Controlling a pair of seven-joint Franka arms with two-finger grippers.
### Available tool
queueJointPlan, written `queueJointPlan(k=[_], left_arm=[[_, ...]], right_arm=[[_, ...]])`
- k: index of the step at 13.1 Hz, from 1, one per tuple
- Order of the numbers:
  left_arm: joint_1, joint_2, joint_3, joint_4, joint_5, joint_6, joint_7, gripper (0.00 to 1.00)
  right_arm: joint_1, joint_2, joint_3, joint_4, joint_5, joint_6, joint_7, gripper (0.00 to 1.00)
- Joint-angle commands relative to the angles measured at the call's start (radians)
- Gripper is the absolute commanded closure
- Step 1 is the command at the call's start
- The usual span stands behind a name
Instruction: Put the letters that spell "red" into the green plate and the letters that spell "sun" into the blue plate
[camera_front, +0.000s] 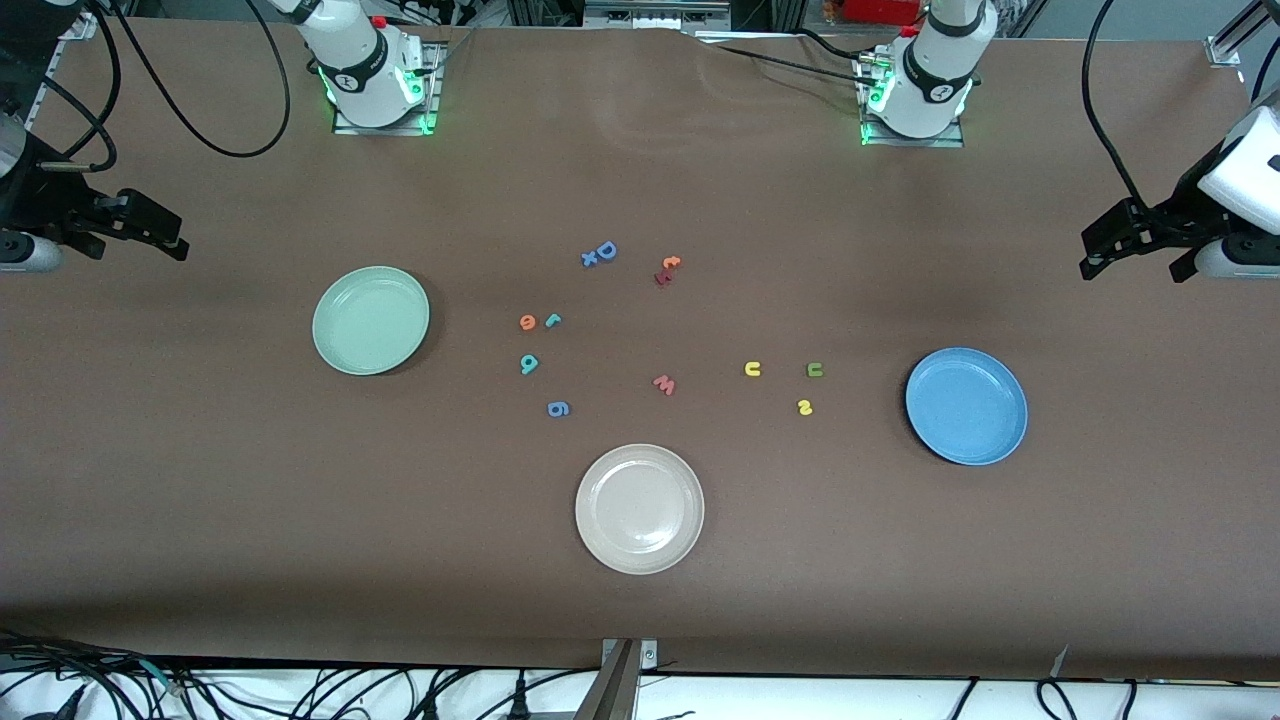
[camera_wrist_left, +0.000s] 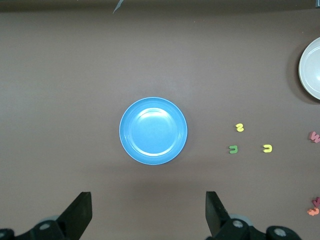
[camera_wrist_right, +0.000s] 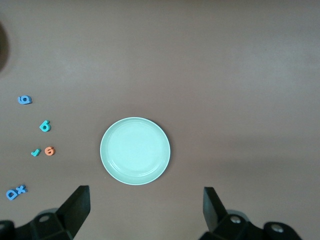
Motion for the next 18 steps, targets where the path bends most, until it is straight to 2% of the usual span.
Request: queueJointPlan(k=[1, 15, 17, 18], left_arm=[[-0.005, 0.008, 0.002, 0.029, -0.025, -0.016, -0.004, 0.00], [-0.012, 0.012, 0.000, 0.010, -0.025, -0.058, 0.007, 0.00], [-0.014, 0.024, -0.058, -0.021, -0.022, -0.049, 0.005, 0.00], [-0.011, 0.046, -0.114, -0.023, -0.009, -0.042, -0.004, 0.00]], right_arm=[[-0.006, -0.001, 0.004, 0.004, 0.016, -0.010, 0.002, 0.00], [-0.006, -0.001, 0.004, 0.004, 0.016, -0.010, 0.002, 0.00], [-0.006, -0.001, 0.002, 0.004, 0.016, -0.010, 0.002, 0.00], [-0.006, -0.001, 0.004, 0.004, 0.016, -0.010, 0.002, 0.00]])
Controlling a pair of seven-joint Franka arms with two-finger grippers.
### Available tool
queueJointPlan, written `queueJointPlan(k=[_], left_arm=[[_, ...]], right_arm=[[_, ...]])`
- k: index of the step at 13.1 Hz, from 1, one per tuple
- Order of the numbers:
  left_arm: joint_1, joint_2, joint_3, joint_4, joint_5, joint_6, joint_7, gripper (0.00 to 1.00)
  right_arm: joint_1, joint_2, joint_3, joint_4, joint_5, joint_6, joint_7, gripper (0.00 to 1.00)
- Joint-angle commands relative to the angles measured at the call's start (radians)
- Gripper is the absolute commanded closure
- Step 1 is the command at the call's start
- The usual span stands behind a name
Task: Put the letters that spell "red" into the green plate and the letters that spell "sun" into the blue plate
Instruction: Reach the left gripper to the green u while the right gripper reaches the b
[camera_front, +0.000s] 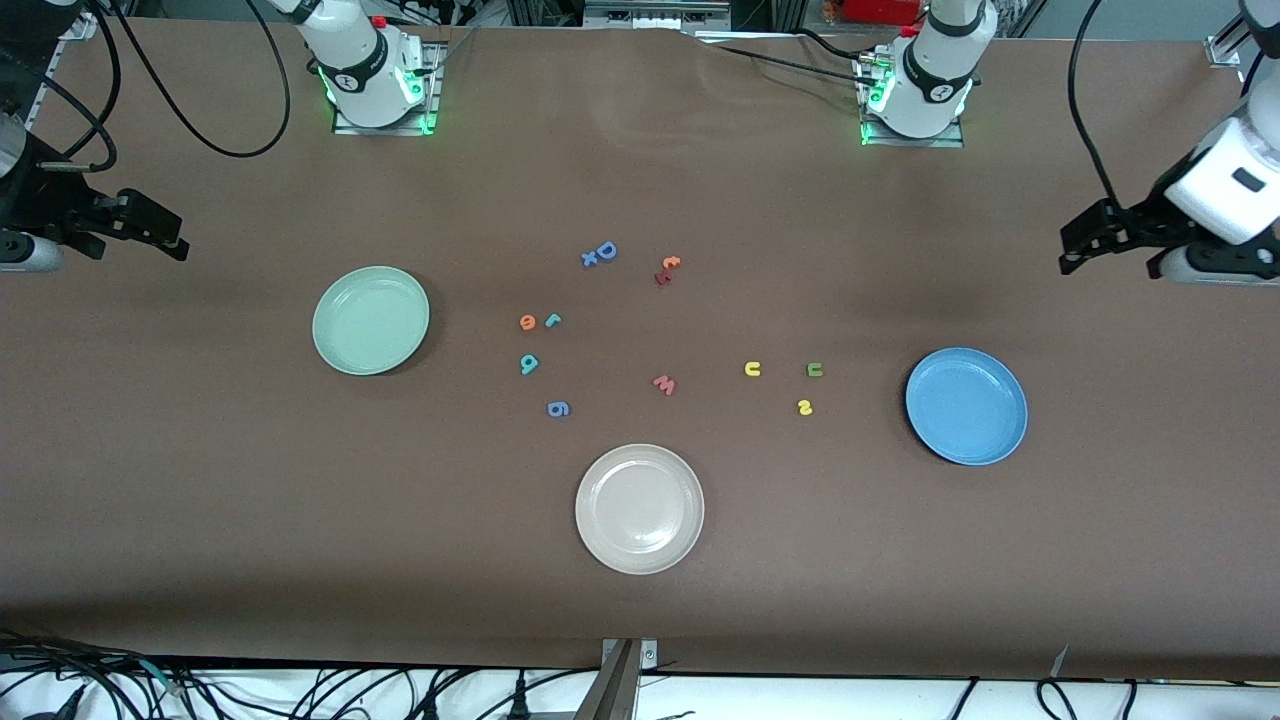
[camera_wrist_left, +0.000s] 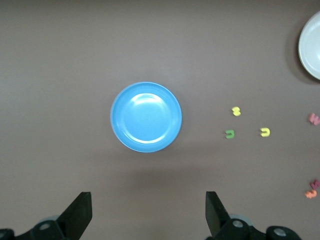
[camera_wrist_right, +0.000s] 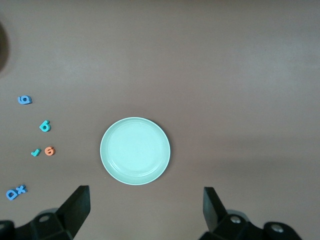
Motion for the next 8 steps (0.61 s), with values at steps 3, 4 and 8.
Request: queueJointPlan(k=[3, 4, 8], left_arm=[[-0.001, 0.083, -0.114, -0.067, -0.005, 0.093, -0.007, 0.00], [-0.002, 0.103, -0.135, -0.093, -0.007, 0.135, -0.007, 0.00], [-0.024, 0.207, -0.156, -0.114, -0.011, 0.198, -0.007, 0.00]], right_arm=[[-0.006, -0.001, 0.002, 0.004, 0.016, -0.010, 0.000, 0.00], [-0.006, -0.001, 0.002, 0.006, 0.016, -0.010, 0.002, 0.00], [-0.006, -0.001, 0.002, 0.004, 0.016, -0.011, 0.000, 0.00]])
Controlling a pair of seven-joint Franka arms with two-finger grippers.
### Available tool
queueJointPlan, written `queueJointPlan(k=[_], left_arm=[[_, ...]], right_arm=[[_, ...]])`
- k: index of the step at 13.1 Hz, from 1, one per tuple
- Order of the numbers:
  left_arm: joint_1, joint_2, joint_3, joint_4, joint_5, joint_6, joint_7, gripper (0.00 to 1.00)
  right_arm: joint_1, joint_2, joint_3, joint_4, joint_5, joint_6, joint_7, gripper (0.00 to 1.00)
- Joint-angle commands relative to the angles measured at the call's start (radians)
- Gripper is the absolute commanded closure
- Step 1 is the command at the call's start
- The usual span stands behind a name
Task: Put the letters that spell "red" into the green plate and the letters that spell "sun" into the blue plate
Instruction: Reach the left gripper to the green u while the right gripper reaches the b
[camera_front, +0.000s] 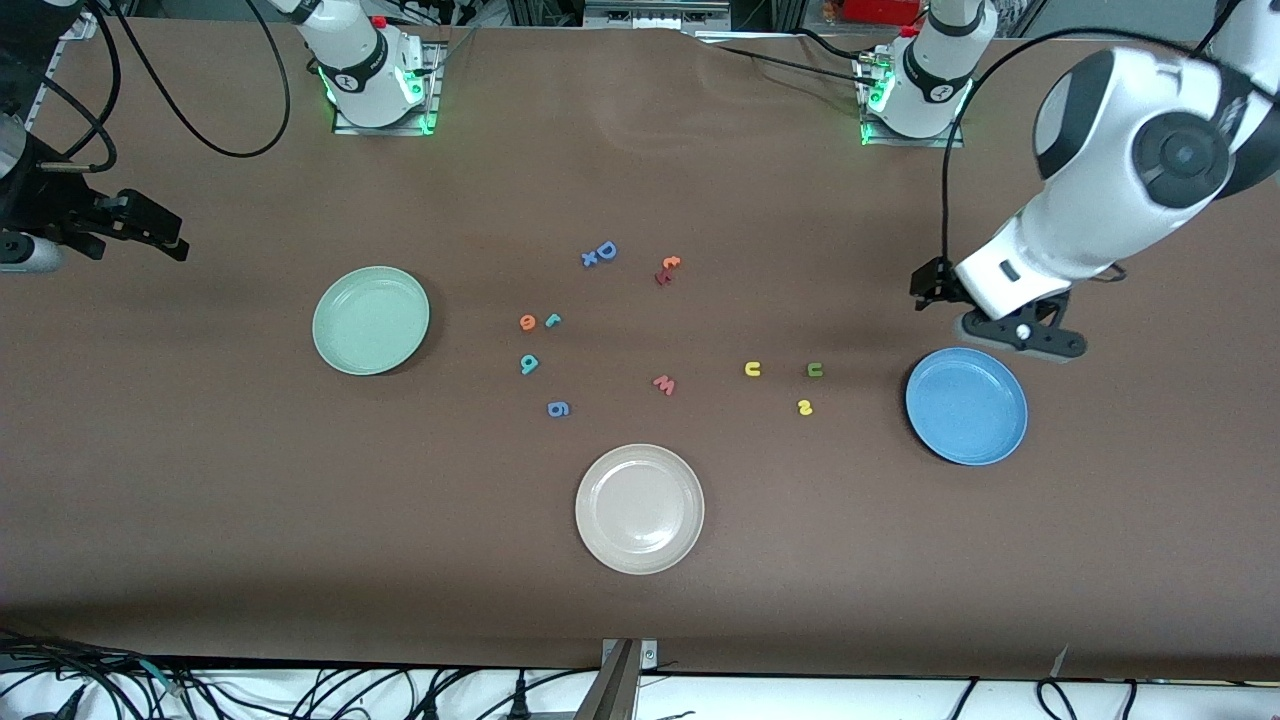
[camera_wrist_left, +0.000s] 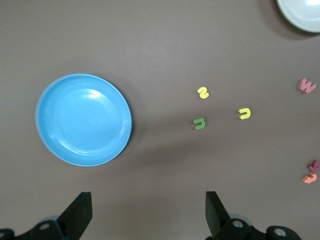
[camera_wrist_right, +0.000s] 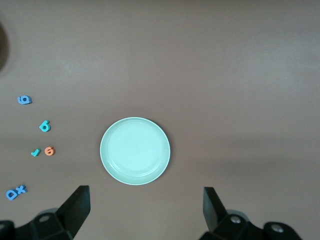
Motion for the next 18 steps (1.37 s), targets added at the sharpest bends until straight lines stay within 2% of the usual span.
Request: queueJointPlan(k=[1, 6, 8, 10, 14, 16, 18], left_arm=[[-0.018, 0.054, -0.004, 0.004, -0.010, 0.043, 0.012, 0.00], [-0.004, 0.073, -0.004, -0.019, -0.021, 0.106, 0.050, 0.00], [-0.020, 0.072, -0.004, -0.042, -0.068, 0.118, -0.118, 0.00], [-0.073, 0.076, -0.004, -0.060, -0.065, 0.135, -0.282, 0.00], [-0.112, 0.086, -0.004, -0.216, -0.056, 0.337, -0.337, 0.00], [-0.119, 0.115, -0.004, -0.235, -0.022, 0.411, -0.337, 0.02], [-0.133, 0.155, -0.004, -0.235, 0.085, 0.454, -0.359, 0.03]], right_arm=[[-0.006, -0.002, 0.003, 0.004, 0.016, -0.010, 0.000, 0.00], [-0.006, -0.002, 0.003, 0.004, 0.016, -0.010, 0.000, 0.00], [-0.007, -0.002, 0.003, 0.004, 0.016, -0.010, -0.001, 0.00], [-0.007, -0.002, 0.003, 0.004, 0.016, -0.011, -0.001, 0.00], [-0.007, -0.002, 0.003, 0.004, 0.016, -0.011, 0.000, 0.00], [-0.007, -0.002, 0.003, 0.004, 0.016, -0.010, 0.000, 0.00], [-0.007, -0.001, 0.003, 0.004, 0.016, -0.011, -0.008, 0.00]])
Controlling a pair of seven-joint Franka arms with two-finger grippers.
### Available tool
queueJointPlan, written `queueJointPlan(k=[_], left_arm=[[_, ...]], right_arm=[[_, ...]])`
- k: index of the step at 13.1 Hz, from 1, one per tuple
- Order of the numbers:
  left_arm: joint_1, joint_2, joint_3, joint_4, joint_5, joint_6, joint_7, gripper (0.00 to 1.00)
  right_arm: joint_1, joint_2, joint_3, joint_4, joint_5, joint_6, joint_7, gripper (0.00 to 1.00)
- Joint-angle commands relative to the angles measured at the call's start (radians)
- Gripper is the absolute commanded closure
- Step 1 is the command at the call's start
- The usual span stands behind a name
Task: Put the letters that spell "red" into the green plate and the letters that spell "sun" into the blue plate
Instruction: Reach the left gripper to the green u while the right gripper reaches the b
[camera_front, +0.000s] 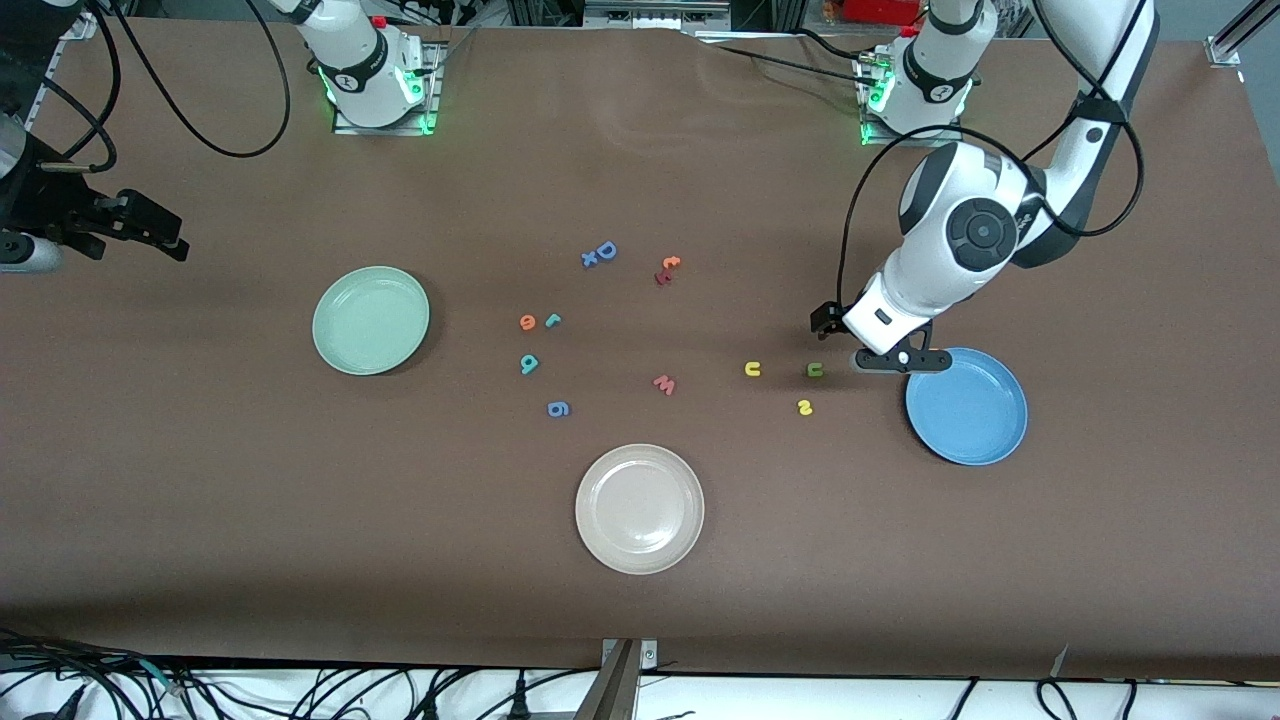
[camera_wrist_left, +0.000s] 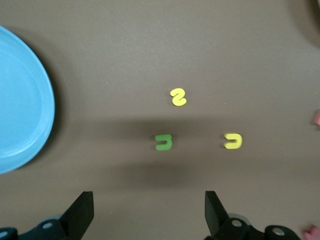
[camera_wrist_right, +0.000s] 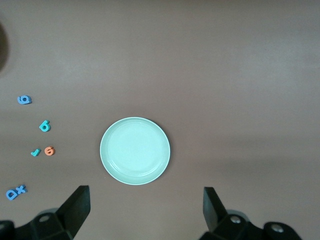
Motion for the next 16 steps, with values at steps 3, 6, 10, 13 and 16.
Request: queueJointPlan(k=[3, 6, 10, 13, 16], left_arm=[[-0.061, 0.096, 0.005, 0.004, 0.152, 0.120, -0.181, 0.05], [-0.070, 0.166, 0.005, 0.004, 0.224, 0.188, -0.278, 0.06], [-0.070, 0.209, 0.014, 0.004, 0.216, 0.217, -0.289, 0.13], [-0.070, 0.232, 0.017, 0.004, 0.219, 0.219, -0.288, 0.19], [-0.070, 0.259, 0.028, 0.004, 0.224, 0.229, -0.275, 0.29]], right_arm=[[0.005, 0.022, 0.012, 0.003, 0.016, -0.051, 0.003, 0.00], [0.089, 0.070, 0.012, 0.001, 0.018, -0.051, 0.006, 0.00], [0.180, 0.185, 0.014, 0.003, 0.030, -0.027, 0.014, 0.00], [0.218, 0.268, 0.014, 0.001, 0.097, 0.059, 0.132, 0.00], [0.310, 0.341, 0.012, -0.010, 0.096, 0.179, 0.308, 0.00]])
